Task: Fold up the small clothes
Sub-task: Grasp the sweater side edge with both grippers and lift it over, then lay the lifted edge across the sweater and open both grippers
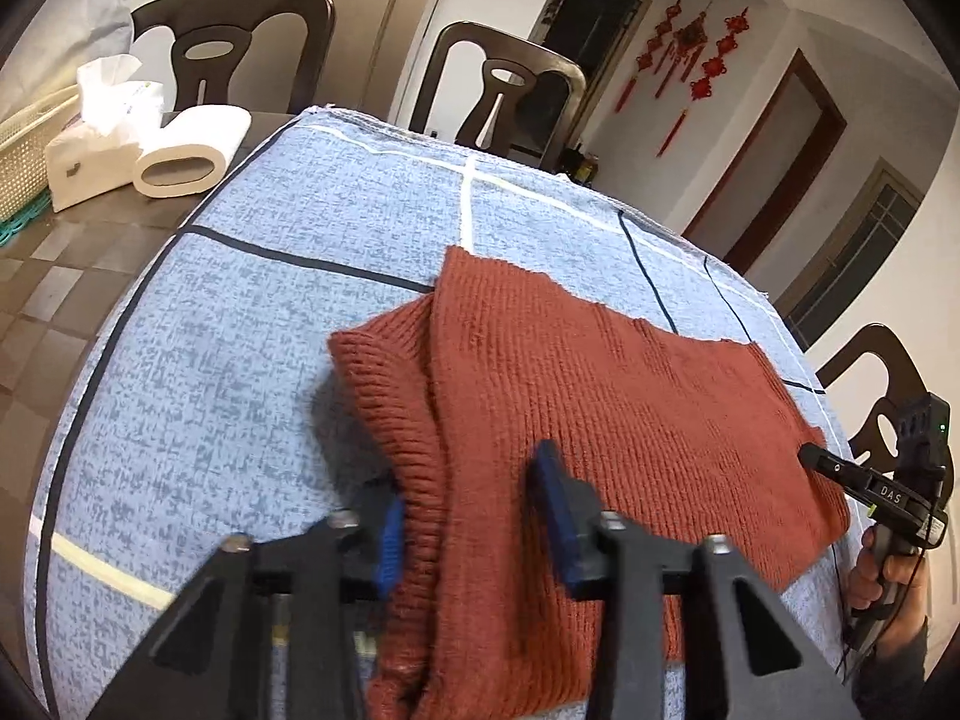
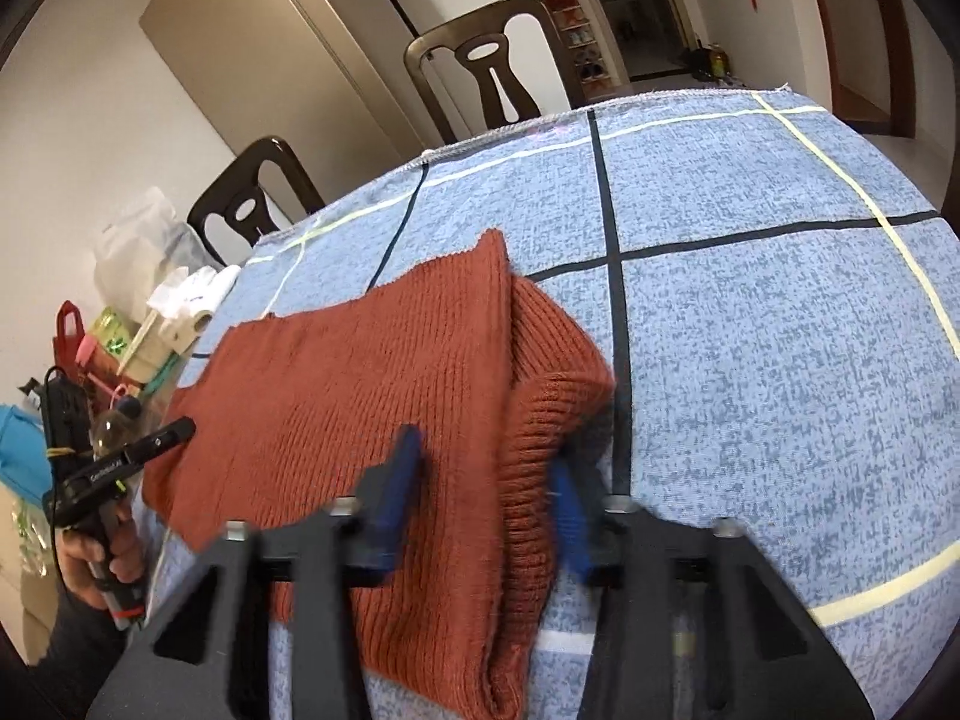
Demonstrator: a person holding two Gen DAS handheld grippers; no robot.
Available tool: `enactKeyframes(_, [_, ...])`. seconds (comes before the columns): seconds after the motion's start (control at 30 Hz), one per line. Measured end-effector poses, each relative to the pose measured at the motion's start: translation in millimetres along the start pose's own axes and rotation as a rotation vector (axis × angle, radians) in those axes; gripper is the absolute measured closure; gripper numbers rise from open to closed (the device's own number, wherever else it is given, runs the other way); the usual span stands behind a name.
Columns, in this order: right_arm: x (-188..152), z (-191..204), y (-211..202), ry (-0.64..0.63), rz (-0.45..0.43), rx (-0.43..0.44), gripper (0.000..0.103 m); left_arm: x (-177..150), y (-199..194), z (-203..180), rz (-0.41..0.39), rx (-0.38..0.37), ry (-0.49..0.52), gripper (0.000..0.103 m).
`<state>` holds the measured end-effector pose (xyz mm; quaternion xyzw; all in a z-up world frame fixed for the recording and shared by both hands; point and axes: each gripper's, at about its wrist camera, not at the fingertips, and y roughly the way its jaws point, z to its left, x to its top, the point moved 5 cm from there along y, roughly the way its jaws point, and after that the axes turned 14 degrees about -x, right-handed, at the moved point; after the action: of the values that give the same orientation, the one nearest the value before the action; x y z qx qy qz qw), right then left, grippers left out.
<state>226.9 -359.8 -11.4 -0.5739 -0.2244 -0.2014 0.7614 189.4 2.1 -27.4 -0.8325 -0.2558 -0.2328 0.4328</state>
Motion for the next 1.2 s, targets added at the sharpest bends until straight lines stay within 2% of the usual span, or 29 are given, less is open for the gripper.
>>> enactKeyframes(0.07, [-0.9,1.9,1.1,-0.006,0.006,-0.002,0.080,0.0,0.0,0.9,0.006,-0.006,-0.005,0.078])
enactKeyframes(0.17, [1.1,4.6,-0.9,-0.013,0.006,-0.019,0.084,2.2,-1.4,-1.2,0.015,-0.001,-0.002,0.082])
enactKeyframes(0.47, [18.7,28.1,-55.7,-0.060,-0.069,0.030,0.085,24.9,-42.7,-42.7,-0.038,-0.077,0.071,0.085])
enactKeyframes(0.63, [13.8,39.4,-96.9,-0.086,-0.118,0.060,0.085,24.9,-79.1,-66.9,-0.075,-0.115,0.126,0.086])
enactKeyframes(0.77, [-9.2,40.1,-121.8,-0.094,-0.138,0.073,0.085,3.5,-98.7,-72.4,-0.080,-0.133,0.145,0.086])
enactKeyframes(0.9, [-38.3,31.3,-125.9,-0.067,-0.111,0.077,0.085,-27.4,-97.1,-60.9,-0.042,-0.149,0.114,0.086])
enactKeyframes(1.03, [-66.9,15.2,-103.7,-0.023,-0.036,0.070,0.085,-60.6,-79.1,-41.3,0.022,-0.130,0.068,0.086])
enactKeyframes(1.1, [-76.6,5.8,-88.9,-0.016,0.002,0.017,0.085,-71.7,-67.8,-28.7,0.055,-0.089,0.046,0.086])
enactKeyframes(1.2, [-83.9,-4.4,-72.7,0.007,0.047,0.003,0.083,-79.8,-63.9,-14.7,0.070,-0.096,-0.010,0.085])
